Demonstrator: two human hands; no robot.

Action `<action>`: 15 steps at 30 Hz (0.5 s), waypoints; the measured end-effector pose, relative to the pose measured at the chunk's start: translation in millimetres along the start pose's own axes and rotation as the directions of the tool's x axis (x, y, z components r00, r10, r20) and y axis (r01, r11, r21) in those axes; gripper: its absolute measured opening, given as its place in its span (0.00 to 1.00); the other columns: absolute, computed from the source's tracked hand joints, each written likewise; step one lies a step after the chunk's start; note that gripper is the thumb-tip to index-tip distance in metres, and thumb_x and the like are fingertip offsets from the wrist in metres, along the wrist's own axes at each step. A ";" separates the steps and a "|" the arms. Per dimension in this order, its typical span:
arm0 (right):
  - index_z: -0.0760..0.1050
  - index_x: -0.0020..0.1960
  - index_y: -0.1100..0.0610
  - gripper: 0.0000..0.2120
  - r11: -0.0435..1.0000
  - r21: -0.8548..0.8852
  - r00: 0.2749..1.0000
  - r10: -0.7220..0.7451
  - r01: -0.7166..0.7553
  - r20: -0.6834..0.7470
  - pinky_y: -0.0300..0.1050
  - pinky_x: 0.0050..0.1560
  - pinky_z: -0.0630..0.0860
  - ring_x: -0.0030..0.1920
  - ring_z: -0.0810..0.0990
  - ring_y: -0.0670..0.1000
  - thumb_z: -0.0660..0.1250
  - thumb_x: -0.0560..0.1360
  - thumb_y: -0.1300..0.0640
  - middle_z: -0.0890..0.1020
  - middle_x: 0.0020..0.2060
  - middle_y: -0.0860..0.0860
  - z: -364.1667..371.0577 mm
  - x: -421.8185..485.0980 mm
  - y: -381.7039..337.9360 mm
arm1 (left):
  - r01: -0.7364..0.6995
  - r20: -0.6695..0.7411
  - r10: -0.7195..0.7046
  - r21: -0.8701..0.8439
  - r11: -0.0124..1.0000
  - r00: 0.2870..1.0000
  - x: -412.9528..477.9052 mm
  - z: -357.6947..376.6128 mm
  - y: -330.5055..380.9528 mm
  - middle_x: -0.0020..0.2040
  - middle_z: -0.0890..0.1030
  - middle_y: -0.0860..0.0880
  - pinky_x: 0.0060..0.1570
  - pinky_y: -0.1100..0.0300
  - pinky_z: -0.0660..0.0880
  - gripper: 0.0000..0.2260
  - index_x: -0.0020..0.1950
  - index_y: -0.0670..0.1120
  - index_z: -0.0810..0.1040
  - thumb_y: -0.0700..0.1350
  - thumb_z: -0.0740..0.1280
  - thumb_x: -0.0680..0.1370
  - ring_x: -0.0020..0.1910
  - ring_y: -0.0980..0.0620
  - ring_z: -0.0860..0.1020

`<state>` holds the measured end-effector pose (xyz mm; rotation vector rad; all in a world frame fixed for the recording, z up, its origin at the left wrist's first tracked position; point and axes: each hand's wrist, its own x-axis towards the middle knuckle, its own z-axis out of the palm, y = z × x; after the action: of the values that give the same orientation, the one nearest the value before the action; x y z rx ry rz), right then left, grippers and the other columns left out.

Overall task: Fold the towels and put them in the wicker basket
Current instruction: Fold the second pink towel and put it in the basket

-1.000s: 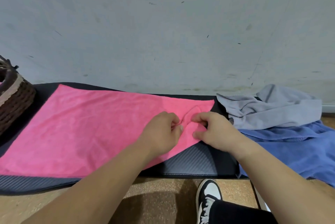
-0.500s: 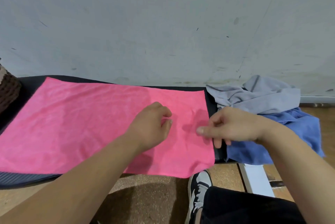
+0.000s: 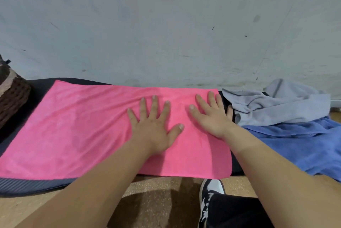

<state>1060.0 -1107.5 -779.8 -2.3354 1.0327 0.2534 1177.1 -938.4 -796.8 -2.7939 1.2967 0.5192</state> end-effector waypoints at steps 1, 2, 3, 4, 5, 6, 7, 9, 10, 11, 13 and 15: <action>0.58 0.82 0.38 0.31 0.998 0.056 1.000 -0.015 0.016 -0.028 0.63 0.78 0.34 0.83 0.37 0.48 0.51 0.81 0.30 0.46 0.85 0.46 -2.5 3.5 1.1 | -0.014 -0.023 0.014 0.004 1.000 1.000 3.6 -0.4 -2.2 0.83 0.31 0.47 0.73 0.26 0.34 0.39 0.83 0.59 0.36 0.75 0.42 0.77 0.80 0.36 0.30; 0.67 0.79 0.42 0.27 0.989 0.141 0.997 -0.037 0.047 -0.072 0.62 0.79 0.40 0.84 0.45 0.49 0.54 0.83 0.34 0.55 0.84 0.49 -5.1 5.8 3.1 | -0.033 -0.042 0.034 0.010 0.999 0.999 5.5 -0.9 -4.6 0.83 0.32 0.48 0.73 0.26 0.34 0.38 0.83 0.59 0.37 0.75 0.42 0.78 0.80 0.36 0.31; 0.75 0.73 0.47 0.23 0.968 0.235 0.989 -0.061 0.091 -0.135 0.56 0.78 0.51 0.82 0.56 0.52 0.58 0.84 0.39 0.67 0.79 0.52 -8.6 6.2 5.8 | -0.052 -0.050 0.052 0.011 0.999 0.997 5.1 -1.8 -6.1 0.83 0.33 0.47 0.74 0.27 0.35 0.37 0.83 0.59 0.38 0.73 0.43 0.79 0.81 0.37 0.32; 0.79 0.68 0.54 0.19 0.941 0.310 0.975 -0.073 0.138 -0.212 0.46 0.70 0.62 0.76 0.68 0.54 0.62 0.84 0.45 0.75 0.71 0.54 -11.6 5.9 10.7 | -0.069 -0.053 0.069 -0.001 0.998 0.996 2.2 -3.1 -6.0 0.84 0.34 0.47 0.75 0.28 0.35 0.36 0.84 0.58 0.39 0.72 0.43 0.80 0.81 0.37 0.32; 0.80 0.66 0.58 0.17 0.923 0.351 0.958 -0.056 0.157 -0.280 0.39 0.60 0.66 0.66 0.77 0.53 0.65 0.83 0.49 0.80 0.62 0.53 -15.4 3.9 15.4 | -0.088 -0.058 0.086 -0.022 0.996 0.995 -2.2 -4.9 -4.1 0.84 0.35 0.46 0.76 0.30 0.36 0.36 0.84 0.56 0.41 0.70 0.44 0.81 0.81 0.37 0.33; 0.80 0.65 0.59 0.16 0.920 0.364 0.943 -0.018 0.146 -0.332 0.37 0.52 0.68 0.57 0.80 0.50 0.66 0.82 0.51 0.82 0.56 0.50 -19.2 2.7 20.9 | -0.116 -0.065 0.114 -0.036 0.993 0.991 -8.0 -6.6 -0.3 0.84 0.37 0.45 0.77 0.31 0.37 0.34 0.85 0.54 0.45 0.68 0.46 0.82 0.82 0.37 0.35; 0.81 0.62 0.58 0.14 0.925 0.358 0.929 0.013 0.129 -0.370 0.40 0.48 0.70 0.50 0.80 0.49 0.67 0.81 0.51 0.83 0.50 0.48 -22.8 1.3 26.4 | -0.163 -0.077 0.160 -0.033 0.986 0.984 -15.2 -8.3 5.5 0.85 0.40 0.43 0.79 0.33 0.39 0.33 0.84 0.52 0.51 0.66 0.48 0.83 0.82 0.37 0.38; 0.82 0.52 0.53 0.10 0.929 0.362 0.916 0.072 0.084 -0.395 0.45 0.43 0.73 0.41 0.80 0.50 0.66 0.79 0.49 0.83 0.40 0.45 -26.4 2.1 35.4 | -0.312 -0.126 0.306 -0.037 0.949 0.944 -33.0 -8.1 20.3 0.84 0.51 0.41 0.80 0.37 0.47 0.30 0.79 0.49 0.67 0.64 0.51 0.82 0.83 0.37 0.48; 0.81 0.47 0.53 0.09 0.927 0.371 0.913 0.102 0.057 -0.395 0.47 0.42 0.74 0.39 0.79 0.50 0.65 0.78 0.49 0.81 0.36 0.45 -26.8 4.2 37.4 | -0.400 -0.165 0.386 -0.063 0.914 0.908 -42.5 -6.6 27.6 0.83 0.59 0.40 0.80 0.39 0.53 0.30 0.74 0.47 0.74 0.64 0.52 0.81 0.81 0.38 0.57; 0.80 0.44 0.54 0.10 0.932 0.361 0.910 0.120 0.034 -0.396 0.48 0.40 0.73 0.36 0.78 0.52 0.65 0.78 0.49 0.80 0.33 0.46 -26.6 7.5 37.9 | -0.486 -0.204 0.461 -0.095 0.869 0.864 -50.9 -3.1 34.3 0.79 0.67 0.40 0.77 0.41 0.62 0.28 0.69 0.46 0.79 0.63 0.55 0.80 0.77 0.39 0.65; 0.77 0.41 0.59 0.14 0.960 0.279 0.913 0.103 0.012 -0.394 0.48 0.35 0.70 0.34 0.76 0.56 0.66 0.78 0.49 0.77 0.30 0.50 -29.3 15.5 35.8 | -0.614 -0.263 0.573 -0.112 0.781 0.777 -61.3 6.9 45.8 0.68 0.77 0.44 0.65 0.45 0.74 0.24 0.62 0.46 0.83 0.61 0.61 0.79 0.65 0.43 0.74; 0.74 0.39 0.60 0.19 0.985 0.166 0.932 0.098 -0.041 -0.349 0.47 0.35 0.68 0.38 0.79 0.59 0.64 0.80 0.46 0.77 0.32 0.52 -37.2 27.0 31.7 | -0.665 -0.259 0.624 -0.112 0.739 0.737 -65.0 15.1 55.6 0.58 0.77 0.49 0.56 0.48 0.77 0.21 0.60 0.47 0.83 0.62 0.65 0.79 0.57 0.47 0.74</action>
<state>1053.5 -1162.6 -773.0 -2.2505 1.2589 -0.2292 1092.2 -924.4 -784.4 -2.5024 2.4236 0.3795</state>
